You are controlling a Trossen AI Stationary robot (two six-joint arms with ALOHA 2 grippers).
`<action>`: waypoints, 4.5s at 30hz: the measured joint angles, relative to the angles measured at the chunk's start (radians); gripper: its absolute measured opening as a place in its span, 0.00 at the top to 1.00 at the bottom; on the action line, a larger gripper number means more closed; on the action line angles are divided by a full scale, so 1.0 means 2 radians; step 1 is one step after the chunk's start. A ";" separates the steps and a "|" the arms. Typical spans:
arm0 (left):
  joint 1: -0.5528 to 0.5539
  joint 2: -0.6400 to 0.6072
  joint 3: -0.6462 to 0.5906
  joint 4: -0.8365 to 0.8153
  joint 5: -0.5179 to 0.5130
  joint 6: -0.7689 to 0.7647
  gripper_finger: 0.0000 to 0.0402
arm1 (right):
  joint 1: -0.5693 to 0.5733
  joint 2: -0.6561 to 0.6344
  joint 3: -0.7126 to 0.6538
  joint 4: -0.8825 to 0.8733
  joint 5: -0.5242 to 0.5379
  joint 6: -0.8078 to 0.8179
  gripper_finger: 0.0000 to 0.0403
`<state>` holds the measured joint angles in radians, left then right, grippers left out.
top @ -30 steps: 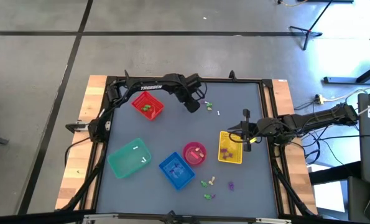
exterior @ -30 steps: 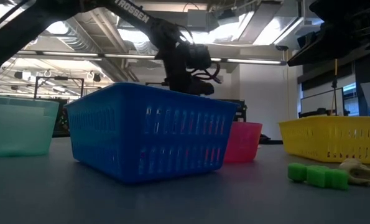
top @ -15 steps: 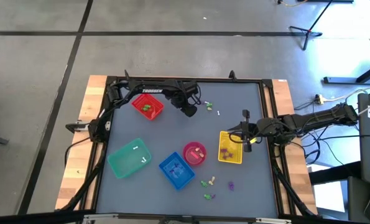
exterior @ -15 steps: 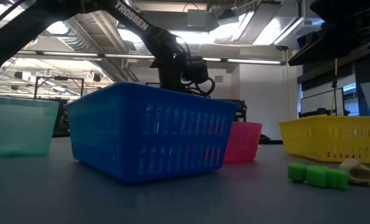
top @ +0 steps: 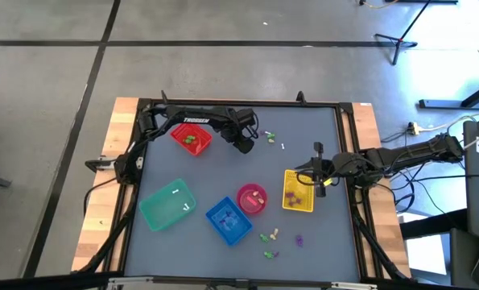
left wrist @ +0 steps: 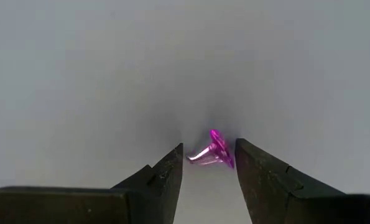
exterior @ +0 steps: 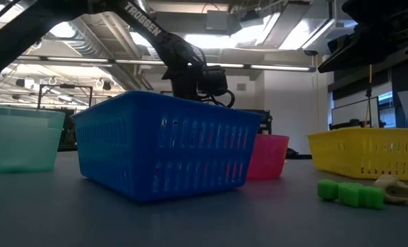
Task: Sort Halloween decoration
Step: Put the violet witch hat toy into the blue bin
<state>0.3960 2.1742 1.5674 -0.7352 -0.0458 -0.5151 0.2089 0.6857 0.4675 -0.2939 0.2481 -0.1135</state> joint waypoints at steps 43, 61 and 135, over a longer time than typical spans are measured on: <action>-0.005 0.002 -0.003 0.016 -0.014 0.015 0.88 | 0.000 0.000 0.000 0.000 0.000 0.000 0.87; -0.004 0.002 -0.003 0.013 0.004 0.015 0.99 | 0.000 0.000 0.000 0.000 0.000 0.000 0.87; -0.354 -0.030 0.093 -0.147 0.011 -0.062 1.00 | 0.000 0.000 0.000 -0.006 -0.042 0.030 0.87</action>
<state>-0.3115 2.1143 1.7531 -1.0283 -0.0230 -0.6400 0.2089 0.6853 0.4675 -0.3050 0.1638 -0.0544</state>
